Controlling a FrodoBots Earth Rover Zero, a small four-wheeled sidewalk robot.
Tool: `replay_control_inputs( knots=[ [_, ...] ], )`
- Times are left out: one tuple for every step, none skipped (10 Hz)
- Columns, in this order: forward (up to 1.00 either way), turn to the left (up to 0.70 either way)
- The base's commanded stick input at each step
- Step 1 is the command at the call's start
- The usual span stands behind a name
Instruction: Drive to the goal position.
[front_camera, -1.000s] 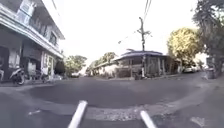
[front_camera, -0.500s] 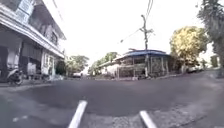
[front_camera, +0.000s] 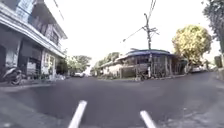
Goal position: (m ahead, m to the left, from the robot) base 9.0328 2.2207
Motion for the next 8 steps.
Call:
replay_control_inputs(
  knots=[
    [0.85, 0.0],
    [0.85, 0.0],
    [0.85, 0.0],
    [0.85, 0.0],
    [0.85, 0.0],
    [0.85, 0.0],
    [0.85, 0.0],
    [0.85, 0.0]
  ],
)
